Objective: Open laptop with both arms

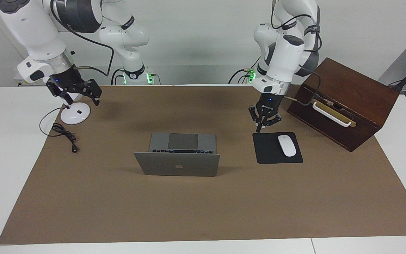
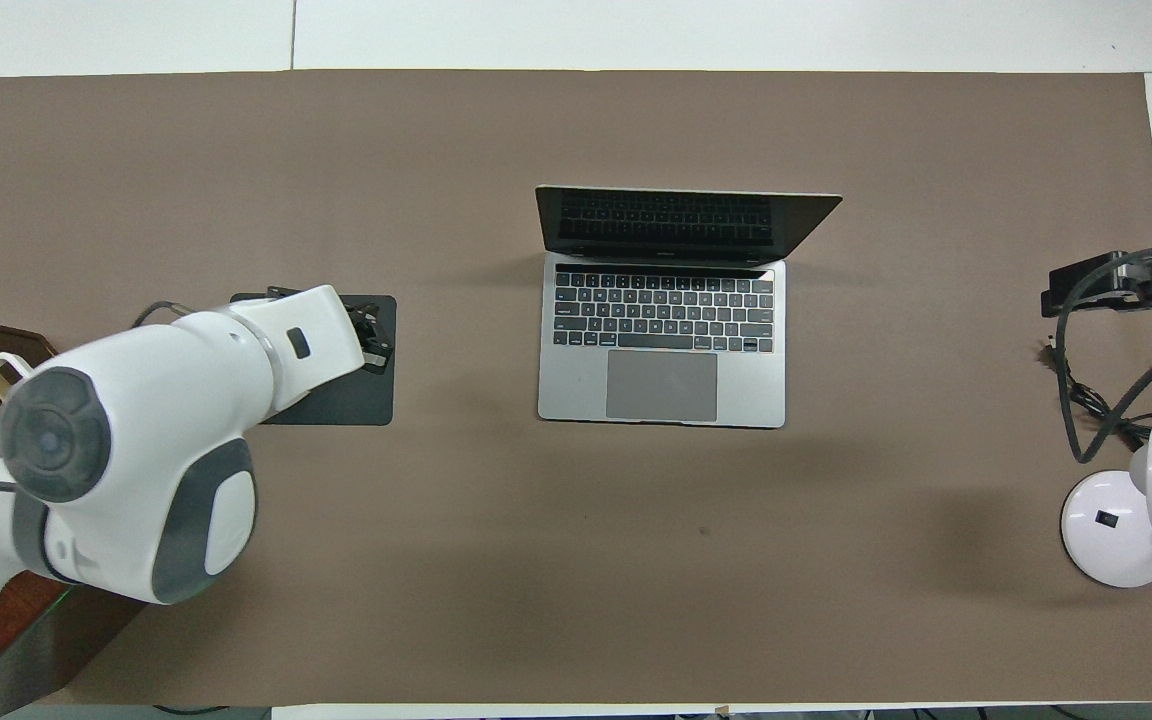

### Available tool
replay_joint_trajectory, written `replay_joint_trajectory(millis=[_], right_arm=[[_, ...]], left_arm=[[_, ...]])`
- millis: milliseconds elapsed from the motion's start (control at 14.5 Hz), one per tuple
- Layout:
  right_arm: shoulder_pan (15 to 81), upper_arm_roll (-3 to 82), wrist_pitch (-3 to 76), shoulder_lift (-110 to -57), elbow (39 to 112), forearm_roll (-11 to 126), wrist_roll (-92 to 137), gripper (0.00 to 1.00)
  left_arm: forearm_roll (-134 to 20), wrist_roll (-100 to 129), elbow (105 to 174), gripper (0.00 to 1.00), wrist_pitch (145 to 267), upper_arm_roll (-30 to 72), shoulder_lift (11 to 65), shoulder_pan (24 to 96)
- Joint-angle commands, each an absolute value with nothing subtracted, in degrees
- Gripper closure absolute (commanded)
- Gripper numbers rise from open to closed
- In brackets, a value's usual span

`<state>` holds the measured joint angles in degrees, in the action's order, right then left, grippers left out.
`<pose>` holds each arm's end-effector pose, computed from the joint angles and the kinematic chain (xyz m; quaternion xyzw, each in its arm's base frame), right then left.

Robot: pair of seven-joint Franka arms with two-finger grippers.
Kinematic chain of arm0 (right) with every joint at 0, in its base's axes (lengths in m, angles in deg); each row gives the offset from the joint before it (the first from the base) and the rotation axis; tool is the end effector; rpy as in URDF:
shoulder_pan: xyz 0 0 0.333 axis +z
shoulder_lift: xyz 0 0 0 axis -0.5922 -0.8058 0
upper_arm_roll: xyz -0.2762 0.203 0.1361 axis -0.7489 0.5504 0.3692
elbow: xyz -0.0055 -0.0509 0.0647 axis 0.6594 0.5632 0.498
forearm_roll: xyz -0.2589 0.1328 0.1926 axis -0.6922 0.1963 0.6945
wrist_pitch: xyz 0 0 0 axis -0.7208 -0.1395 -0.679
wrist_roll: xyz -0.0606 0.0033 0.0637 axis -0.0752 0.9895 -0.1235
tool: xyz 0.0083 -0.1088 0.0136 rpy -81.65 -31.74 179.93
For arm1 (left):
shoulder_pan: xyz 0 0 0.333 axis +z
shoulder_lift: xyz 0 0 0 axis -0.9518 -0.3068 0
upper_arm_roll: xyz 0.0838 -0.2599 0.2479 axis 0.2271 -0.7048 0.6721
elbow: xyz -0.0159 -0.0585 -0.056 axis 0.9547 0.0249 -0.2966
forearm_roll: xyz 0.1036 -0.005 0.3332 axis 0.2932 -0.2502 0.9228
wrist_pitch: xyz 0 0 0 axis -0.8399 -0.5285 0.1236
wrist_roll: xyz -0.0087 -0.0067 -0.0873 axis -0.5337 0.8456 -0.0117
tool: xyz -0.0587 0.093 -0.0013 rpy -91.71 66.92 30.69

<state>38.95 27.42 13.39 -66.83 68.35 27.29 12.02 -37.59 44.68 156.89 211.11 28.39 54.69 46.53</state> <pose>0.5038 -0.0206 0.6462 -0.9990 0.0451 0.0063 0.0047 0.4662 -0.1749 0.5476 0.9418 -0.2629 0.2022 0.0552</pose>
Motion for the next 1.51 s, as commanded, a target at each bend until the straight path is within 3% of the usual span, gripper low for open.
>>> replay_joint_trajectory(millis=[0, 206, 275, 344, 413, 482, 1032, 1445], right_arm=[[38.7, 27.9, 14.7, -65.0, 70.6, 26.3, 11.0, 0.0], [38.2, 27.9, 14.2, -65.1, 70.2, 26.3, 11.2, 0.0], [38.2, 27.8, 14.2, -65.1, 70.1, 26.3, 11.3, 0.0], [38.2, 27.8, 14.2, -65.2, 69.8, 26.3, 11.6, 0.0], [38.2, 27.8, 14.4, -65.4, 69.5, 26.2, 11.6, 0.0], [38.1, 27.8, 14.6, -65.6, 69.0, 26.1, 11.7, 0.0], [37.3, 27.7, 13.8, -65.8, 67.4, 26.1, 11.7, 0.0], [37.2, 27.7, 13.9, -65.8, 67.4, 26.1, 11.6, 0.0]], left_arm=[[-37.6, 49.1, 154.4, 1.0, 203.0, 28.1, 57.3, 50.9], [-36.7, 50.1, 149.5, 1.0, 193.8, 28.0, 57.9, 55.2], [-35.7, 50.1, 147.6, 0.95, 191.3, 28.0, 57.9, 56.7], [-35.4, 50.1, 146.2, 0.8, 189.1, 28.0, 57.9, 57.6], [-35.4, 50.1, 145.0, 0.55, 187.4, 28.0, 57.9, 58.9], [-35.4, 49.9, 144.0, 0.01, 185.6, 28.0, 57.9, 59.7], [-35.4, 49.0, 141.7, 0.0, 183.5, 28.0, 58.5, 68.3], [-35.4, 34.6, 136.3, 0.0, 178.2, 28.0, 56.6, 69.2]])
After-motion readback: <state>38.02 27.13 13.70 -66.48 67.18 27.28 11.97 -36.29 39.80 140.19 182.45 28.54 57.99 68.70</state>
